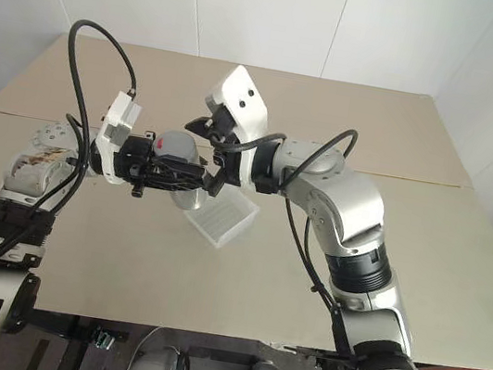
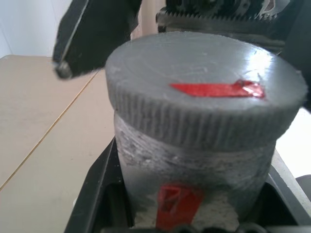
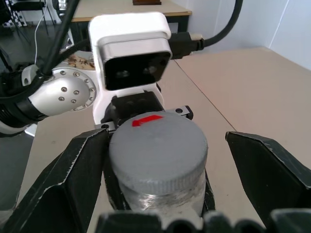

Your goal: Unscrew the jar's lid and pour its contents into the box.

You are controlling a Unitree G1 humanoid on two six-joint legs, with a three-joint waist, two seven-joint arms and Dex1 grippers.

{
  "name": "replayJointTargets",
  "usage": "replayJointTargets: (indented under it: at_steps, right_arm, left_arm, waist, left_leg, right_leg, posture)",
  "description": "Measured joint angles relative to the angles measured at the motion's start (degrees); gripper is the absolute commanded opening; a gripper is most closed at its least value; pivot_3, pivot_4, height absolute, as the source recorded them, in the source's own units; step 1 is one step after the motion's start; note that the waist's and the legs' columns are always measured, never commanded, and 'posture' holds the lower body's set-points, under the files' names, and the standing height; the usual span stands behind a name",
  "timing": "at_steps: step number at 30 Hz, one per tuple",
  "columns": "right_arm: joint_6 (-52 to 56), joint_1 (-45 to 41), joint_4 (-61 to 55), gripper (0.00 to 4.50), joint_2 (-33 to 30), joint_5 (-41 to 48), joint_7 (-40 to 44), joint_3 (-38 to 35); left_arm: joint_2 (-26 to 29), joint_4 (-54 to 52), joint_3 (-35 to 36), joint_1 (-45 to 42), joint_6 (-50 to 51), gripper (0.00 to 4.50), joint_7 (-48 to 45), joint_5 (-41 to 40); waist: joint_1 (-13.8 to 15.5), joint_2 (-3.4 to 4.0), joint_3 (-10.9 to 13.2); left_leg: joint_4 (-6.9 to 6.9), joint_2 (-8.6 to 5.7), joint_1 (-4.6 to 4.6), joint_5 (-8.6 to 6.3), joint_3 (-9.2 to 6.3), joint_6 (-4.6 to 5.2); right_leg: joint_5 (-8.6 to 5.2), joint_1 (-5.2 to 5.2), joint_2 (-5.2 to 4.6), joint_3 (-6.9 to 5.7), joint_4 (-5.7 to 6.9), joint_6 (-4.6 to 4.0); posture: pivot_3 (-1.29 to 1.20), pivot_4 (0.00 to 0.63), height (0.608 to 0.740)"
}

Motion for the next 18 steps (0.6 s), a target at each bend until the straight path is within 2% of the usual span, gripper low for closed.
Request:
replayJointTargets:
  at_steps: [4,5,9,11,14,16,18]
  right_arm:
    - [0.0,0.0,0.3,2.9,1.37,-0.19,0.6,0.09]
    - [0.0,0.0,0.37,2.76,1.46,-0.2,0.72,0.07]
    - [-1.59,0.0,1.98,2.76,1.73,0.45,3.7,-0.26]
    - [-4.77,-0.02,4.13,2.76,1.06,1.1,9.57,-0.44]
    - [-13.08,-0.7,10.32,2.76,0.09,3.07,24.62,-0.56]
    - [-18.85,-3.44,16.48,2.76,0.29,3.34,35.95,-0.28]
    - [-22.42,-7.36,22.31,2.76,0.94,3.64,43.84,0.52]
  left_arm:
    - [0.51,0.01,0.16,-0.02,0.01,1.93,0.08,0.0]
    - [0.61,-0.01,0.15,-0.03,0.0,1.93,0.05,-0.01]
    - [1.04,-0.1,0.14,-0.02,0.1,1.93,-0.93,-0.42]
    - [1.66,-1.18,-0.24,-0.02,0.69,1.93,-3.51,-1.26]
    - [3.82,-5.6,-2.69,0.01,2.65,1.93,-7.66,-5.22]
    - [5.61,-9.7,-4.54,0.02,3.95,1.93,-8.45,-8.3]
    - [7.26,-12.55,-5.6,-0.08,4.64,1.93,-8.27,-11.05]
  waist:
    - [-0.04,0.0,0.0]
    - [-0.01,0.0,0.0]
    - [-0.01,0.0,0.0]
    - [-0.01,0.01,0.01]
    - [-0.04,0.01,0.01]
    - [-0.1,0.03,0.03]
    - [-0.34,0.04,0.03]
  left_leg:
    - [-0.01,0.0,-0.01,0.0,-0.01,0.0]
    - [-0.01,0.0,-0.01,0.0,-0.01,0.0]
    - [0.0,0.0,-0.01,0.0,-0.01,0.0]
    - [-0.01,0.0,-0.01,0.0,0.0,0.0]
    - [-0.01,0.0,-0.01,-0.01,-0.01,0.02]
    - [-0.01,0.01,0.03,-0.01,-0.02,0.02]
    - [-0.02,0.04,0.08,-0.01,-0.03,0.01]
  right_leg:
    - [0.0,-0.01,0.0,0.0,0.0,0.0]
    - [0.0,-0.01,0.0,0.0,0.0,0.0]
    - [0.0,0.0,0.0,0.0,-0.02,0.0]
    - [0.0,0.0,0.01,0.0,-0.03,0.0]
    - [0.0,0.01,0.01,0.01,-0.07,0.01]
    - [0.0,0.0,0.01,0.05,-0.06,0.01]
    - [0.0,0.0,0.05,0.08,-0.02,0.01]
  posture:
    - [0.0,0.15,0.74]
    - [0.0,0.15,0.74]
    - [0.0,0.15,0.74]
    - [0.0,0.15,0.74]
    - [0.0,0.15,0.74]
    - [0.0,0.15,0.74]
    - [0.0,0.15,0.74]
